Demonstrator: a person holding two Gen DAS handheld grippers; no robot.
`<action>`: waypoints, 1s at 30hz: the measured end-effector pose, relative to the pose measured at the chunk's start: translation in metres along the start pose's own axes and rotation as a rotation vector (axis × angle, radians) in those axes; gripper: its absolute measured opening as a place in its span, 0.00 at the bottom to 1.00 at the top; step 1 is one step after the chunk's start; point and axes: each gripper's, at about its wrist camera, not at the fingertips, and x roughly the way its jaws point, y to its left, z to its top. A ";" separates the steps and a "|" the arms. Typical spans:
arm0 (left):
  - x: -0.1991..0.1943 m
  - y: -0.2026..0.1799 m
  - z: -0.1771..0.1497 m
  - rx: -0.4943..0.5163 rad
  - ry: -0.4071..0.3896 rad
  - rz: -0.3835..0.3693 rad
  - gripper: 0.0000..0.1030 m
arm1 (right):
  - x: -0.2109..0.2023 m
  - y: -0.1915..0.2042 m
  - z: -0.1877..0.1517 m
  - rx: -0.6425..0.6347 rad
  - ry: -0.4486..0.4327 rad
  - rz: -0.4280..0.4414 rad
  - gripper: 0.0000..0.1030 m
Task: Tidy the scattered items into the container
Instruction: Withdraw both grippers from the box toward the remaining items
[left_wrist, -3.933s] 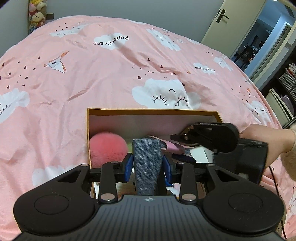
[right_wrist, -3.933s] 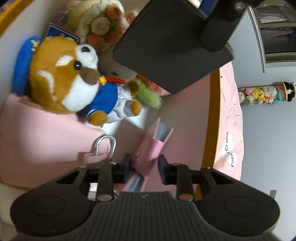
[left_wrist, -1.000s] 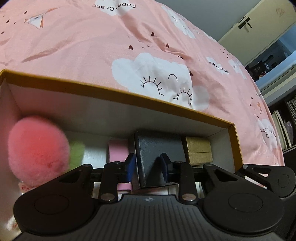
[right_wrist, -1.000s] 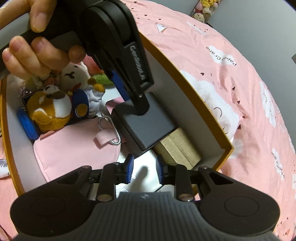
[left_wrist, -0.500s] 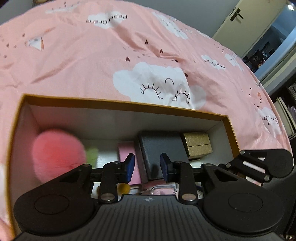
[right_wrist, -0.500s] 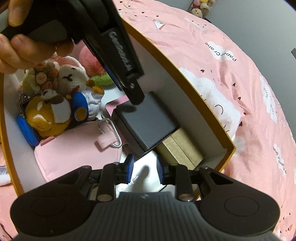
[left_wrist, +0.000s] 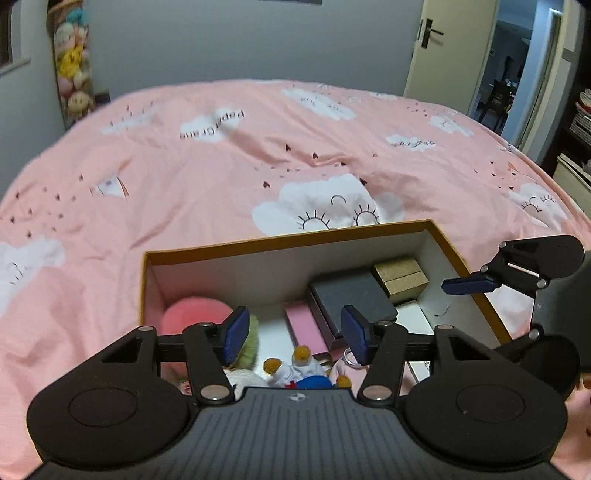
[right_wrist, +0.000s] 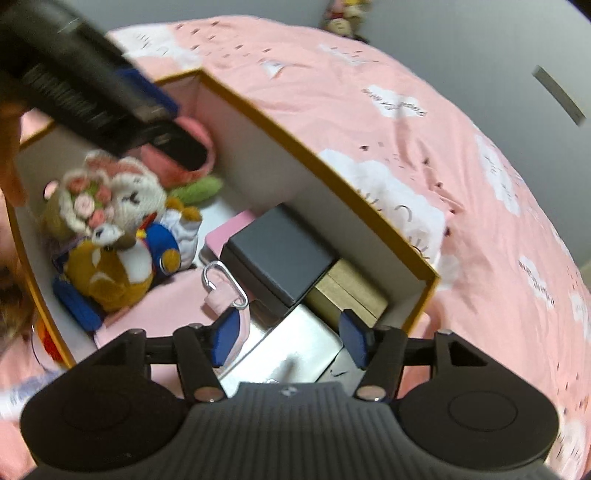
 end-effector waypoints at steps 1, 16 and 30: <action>-0.005 0.000 -0.002 0.004 -0.008 0.001 0.65 | -0.003 0.000 -0.001 0.025 -0.011 0.000 0.64; -0.084 -0.008 -0.043 0.015 -0.138 0.070 0.65 | -0.087 0.045 -0.026 0.372 -0.208 -0.140 0.77; -0.128 0.006 -0.102 -0.153 -0.062 0.085 0.65 | -0.139 0.080 -0.089 0.770 -0.312 -0.177 0.79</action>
